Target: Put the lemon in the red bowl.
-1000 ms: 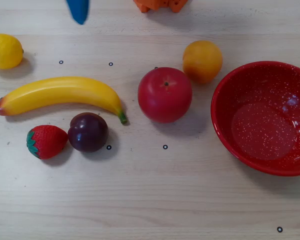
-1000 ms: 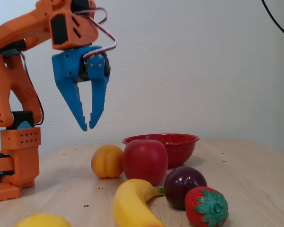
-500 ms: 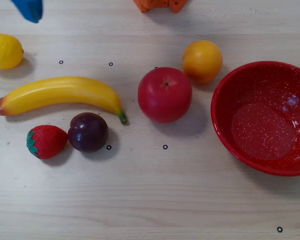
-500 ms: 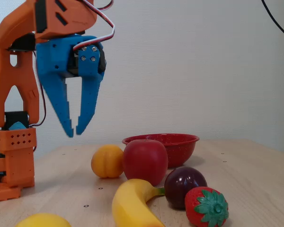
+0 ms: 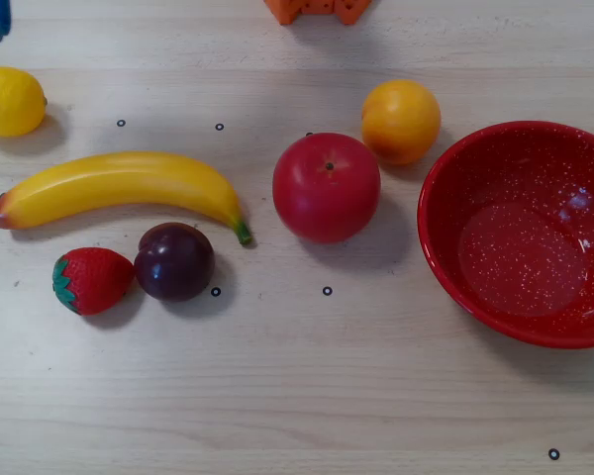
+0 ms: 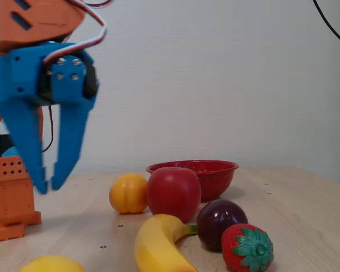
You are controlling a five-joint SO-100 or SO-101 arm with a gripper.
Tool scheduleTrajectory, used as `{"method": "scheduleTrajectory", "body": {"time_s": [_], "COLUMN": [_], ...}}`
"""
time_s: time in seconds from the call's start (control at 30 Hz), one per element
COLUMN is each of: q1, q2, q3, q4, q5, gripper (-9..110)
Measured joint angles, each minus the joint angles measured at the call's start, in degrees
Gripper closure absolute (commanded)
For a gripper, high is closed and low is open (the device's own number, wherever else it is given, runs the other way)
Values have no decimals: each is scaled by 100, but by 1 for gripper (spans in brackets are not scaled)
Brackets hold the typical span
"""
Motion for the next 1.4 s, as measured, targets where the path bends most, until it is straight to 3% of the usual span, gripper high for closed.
{"method": "scheduleTrajectory", "body": {"time_s": [0.57, 0.93, 1.4], "q1": [-527, -765, -765], "q2": [-1099, -1301, -1547], "q3": [-817, -1415, -1292], "q4": [0, 0, 0], "q5": [659, 756, 756], "gripper": [100, 51, 37]}}
